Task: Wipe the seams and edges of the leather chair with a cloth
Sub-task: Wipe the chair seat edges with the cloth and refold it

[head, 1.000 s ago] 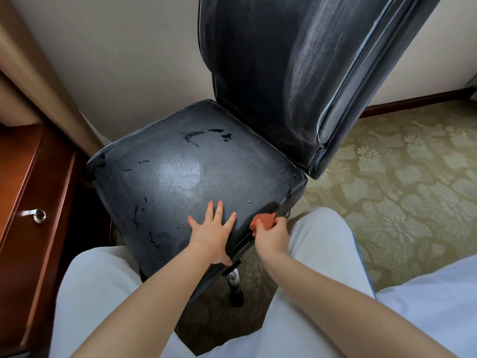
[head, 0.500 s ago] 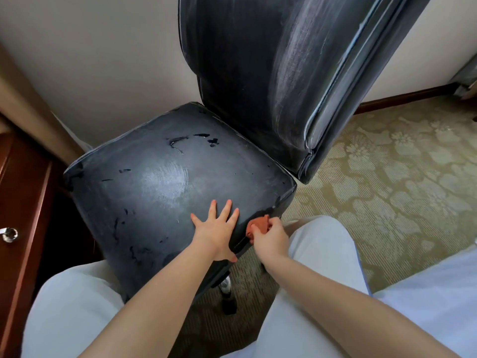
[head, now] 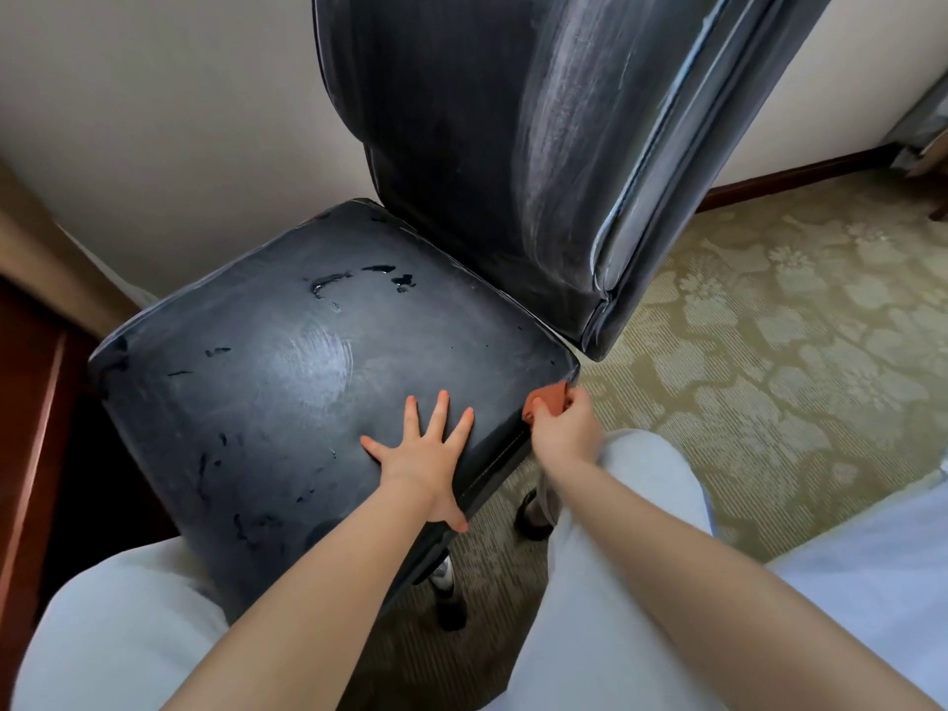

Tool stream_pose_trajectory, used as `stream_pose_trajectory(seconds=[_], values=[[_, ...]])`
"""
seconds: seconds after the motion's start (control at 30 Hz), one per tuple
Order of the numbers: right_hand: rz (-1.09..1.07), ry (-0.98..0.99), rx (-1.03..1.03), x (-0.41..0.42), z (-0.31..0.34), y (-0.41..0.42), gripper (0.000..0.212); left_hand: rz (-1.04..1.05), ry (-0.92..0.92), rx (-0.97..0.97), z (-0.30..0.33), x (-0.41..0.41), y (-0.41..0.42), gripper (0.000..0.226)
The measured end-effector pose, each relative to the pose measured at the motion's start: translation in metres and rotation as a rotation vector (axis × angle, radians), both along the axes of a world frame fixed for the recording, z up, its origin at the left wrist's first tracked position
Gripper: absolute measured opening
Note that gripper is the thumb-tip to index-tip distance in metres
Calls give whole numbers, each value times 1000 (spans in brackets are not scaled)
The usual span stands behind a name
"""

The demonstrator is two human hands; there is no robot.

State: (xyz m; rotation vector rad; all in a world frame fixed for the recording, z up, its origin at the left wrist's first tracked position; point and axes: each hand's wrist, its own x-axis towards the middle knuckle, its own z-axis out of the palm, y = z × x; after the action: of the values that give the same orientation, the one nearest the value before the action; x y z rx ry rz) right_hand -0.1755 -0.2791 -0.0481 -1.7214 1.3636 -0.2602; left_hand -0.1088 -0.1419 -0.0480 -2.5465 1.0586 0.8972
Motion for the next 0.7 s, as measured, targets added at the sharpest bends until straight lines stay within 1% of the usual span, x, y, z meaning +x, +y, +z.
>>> stream_pose_trajectory(seconds=[0.1,0.23,0.3,0.37,0.47,0.53,0.6,0.7], values=[[-46,6,-22,5,3,-23,27,-2,6,11,0,2,-3,137],[24,53,72,-4,-14,15,28,24,6,27,0,-1,-9,138],[35,47,104,-3,-17,14,28,28,9,30,1,-1,-10,139],[5,33,88,9,-11,-4,27,23,23,26,2,0,-10,139],[-19,31,7,26,2,-32,30,23,34,5,4,2,-12,136],[-32,33,-45,31,6,-43,31,29,40,-16,6,3,-14,129],[-8,48,-68,32,9,-49,32,42,44,-51,10,8,-17,116],[161,126,-72,25,7,-48,31,32,-16,-121,14,20,-28,98]])
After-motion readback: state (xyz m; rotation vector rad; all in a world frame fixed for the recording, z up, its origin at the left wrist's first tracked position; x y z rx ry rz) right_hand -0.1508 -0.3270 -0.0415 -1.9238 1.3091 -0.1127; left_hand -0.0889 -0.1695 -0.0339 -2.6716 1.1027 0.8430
